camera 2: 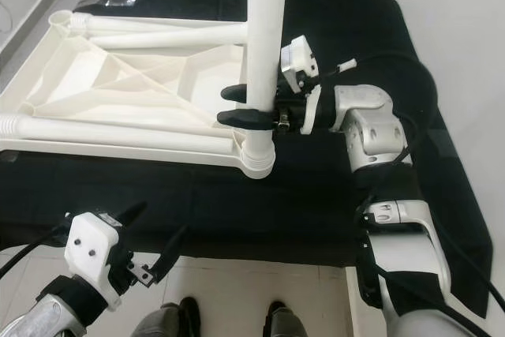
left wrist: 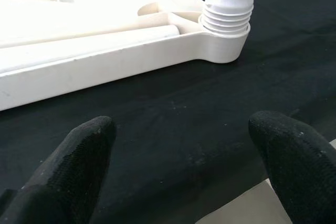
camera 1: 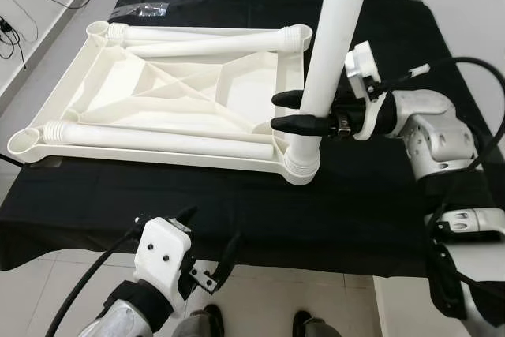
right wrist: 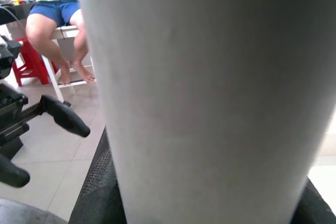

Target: Building children table

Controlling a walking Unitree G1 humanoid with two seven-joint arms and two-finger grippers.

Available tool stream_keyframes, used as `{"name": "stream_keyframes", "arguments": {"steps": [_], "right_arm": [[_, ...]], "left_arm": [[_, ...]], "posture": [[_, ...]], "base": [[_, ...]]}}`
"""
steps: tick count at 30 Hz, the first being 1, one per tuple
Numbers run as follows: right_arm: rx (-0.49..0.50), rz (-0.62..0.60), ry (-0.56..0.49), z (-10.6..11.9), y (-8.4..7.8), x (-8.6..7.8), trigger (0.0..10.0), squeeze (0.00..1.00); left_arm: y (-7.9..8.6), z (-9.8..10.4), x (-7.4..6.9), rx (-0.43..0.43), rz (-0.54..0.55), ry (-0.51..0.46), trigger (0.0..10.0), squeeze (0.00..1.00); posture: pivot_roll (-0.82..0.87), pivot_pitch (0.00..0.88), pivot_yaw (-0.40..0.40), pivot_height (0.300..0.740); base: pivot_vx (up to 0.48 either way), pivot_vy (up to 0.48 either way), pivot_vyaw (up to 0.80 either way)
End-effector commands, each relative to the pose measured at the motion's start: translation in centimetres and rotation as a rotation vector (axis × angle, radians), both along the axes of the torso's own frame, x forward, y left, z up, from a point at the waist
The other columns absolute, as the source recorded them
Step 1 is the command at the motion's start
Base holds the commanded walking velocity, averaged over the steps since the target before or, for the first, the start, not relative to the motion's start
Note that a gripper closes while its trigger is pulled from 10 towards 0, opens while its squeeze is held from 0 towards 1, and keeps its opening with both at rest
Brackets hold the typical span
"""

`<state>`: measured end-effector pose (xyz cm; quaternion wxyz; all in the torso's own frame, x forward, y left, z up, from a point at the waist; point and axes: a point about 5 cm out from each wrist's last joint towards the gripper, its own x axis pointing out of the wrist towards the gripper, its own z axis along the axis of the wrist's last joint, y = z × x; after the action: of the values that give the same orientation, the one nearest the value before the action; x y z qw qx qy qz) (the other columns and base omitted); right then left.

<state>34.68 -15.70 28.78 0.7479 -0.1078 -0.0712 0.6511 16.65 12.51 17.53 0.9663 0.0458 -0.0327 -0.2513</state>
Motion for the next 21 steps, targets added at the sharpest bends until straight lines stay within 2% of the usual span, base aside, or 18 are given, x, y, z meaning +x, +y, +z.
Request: {"name": "stream_keyframes", "arguments": {"steps": [1, 4, 5, 6, 8, 9, 11, 12, 13, 16, 18, 20, 21], "right_arm": [[0.016, 0.026, 0.028, -0.5, 0.0, 0.0, 0.0, 0.00], [0.007, -0.145, 0.013, -3.1, -0.3, -1.3, 0.0, 0.00], [0.007, -0.145, 0.013, -3.1, -0.3, -1.3, 0.0, 0.00], [0.052, -0.296, 0.055, -4.4, 0.0, -1.8, 0.0, 0.00], [0.052, -0.296, 0.055, -4.4, 0.0, -1.8, 0.0, 0.00], [0.059, -0.772, 0.131, -8.7, 1.1, -4.4, 0.0, 0.00], [0.059, -0.772, 0.131, -8.7, 1.1, -4.4, 0.0, 0.00], [0.073, -0.917, 0.155, -9.6, 1.3, -6.1, 0.0, 0.00], [0.119, -0.977, 0.172, -9.8, 1.7, -6.9, 0.0, 0.00], [0.153, -0.979, 0.172, -9.5, 2.1, -6.7, 0.0, 0.00], [0.195, -0.959, 0.149, -8.5, 2.9, -5.1, 0.0, 0.00], [0.205, -0.951, 0.145, -8.3, 3.2, -4.7, 0.0, 0.00], [0.207, -0.950, 0.141, -8.1, 3.4, -4.4, 2.0, 0.00]], "left_arm": [[0.0, -0.1, -0.2, 0.015, -0.004, -0.003, 10.0, 0.00], [-0.2, -0.2, -0.2, 0.004, -0.012, -0.005, 10.0, 0.00], [-0.2, -0.2, -0.2, 0.004, -0.012, -0.005, 10.0, 0.00], [-0.1, -0.2, -0.3, 0.007, -0.008, -0.013, 10.0, 0.00], [-0.1, -0.2, -0.3, 0.007, -0.008, -0.013, 10.0, 0.00], [0.3, 0.1, -0.5, -0.006, 0.018, -0.023, 10.0, 0.00], [0.3, 0.1, -0.5, -0.006, 0.018, -0.023, 10.0, 0.00], [0.5, 0.3, -0.5, -0.018, 0.031, -0.023, 10.0, 0.00], [0.6, 0.5, -0.3, -0.045, 0.047, -0.021, 10.0, 0.00], [0.5, 0.7, -0.1, -0.060, 0.040, -0.026, 10.0, 0.00], [0.3, 1.2, 0.2, -0.078, 0.020, -0.048, 10.0, 0.00], [0.3, 1.4, 0.3, -0.080, 0.014, -0.057, 10.0, 0.00], [0.4, 1.8, 0.3, -0.089, 0.019, -0.068, 10.0, 0.00]], "posture": [[0.14, 0.312, 0.005, 0.740], [0.12, 0.304, -0.011, 0.740], [0.12, 0.304, -0.011, 0.740], [0.12, 0.299, -0.019, 0.740], [0.12, 0.299, -0.019, 0.740], [0.11, 0.298, 0.003, 0.740], [0.11, 0.298, 0.003, 0.740], [0.11, 0.298, 0.003, 0.740], [0.09, 0.296, 0.016, 0.740], [0.09, 0.284, 0.023, 0.740], [0.10, 0.258, 0.019, 0.740], [0.10, 0.255, 0.019, 0.740], [0.10, 0.248, 0.016, 0.740]], "base": [[0.000, 0.000, 0.00], [0.000, 0.000, 0.00], [0.000, 0.000, 0.00], [0.000, 0.000, 0.00], [0.000, 0.000, 0.00], [0.000, 0.000, 0.00], [0.000, 0.000, 0.00], [0.000, 0.000, 0.00], [0.000, 0.000, 0.00], [0.000, 0.000, 0.00], [0.000, 0.000, 0.00], [0.000, 0.000, 0.00], [0.000, 0.000, 0.00]]}}
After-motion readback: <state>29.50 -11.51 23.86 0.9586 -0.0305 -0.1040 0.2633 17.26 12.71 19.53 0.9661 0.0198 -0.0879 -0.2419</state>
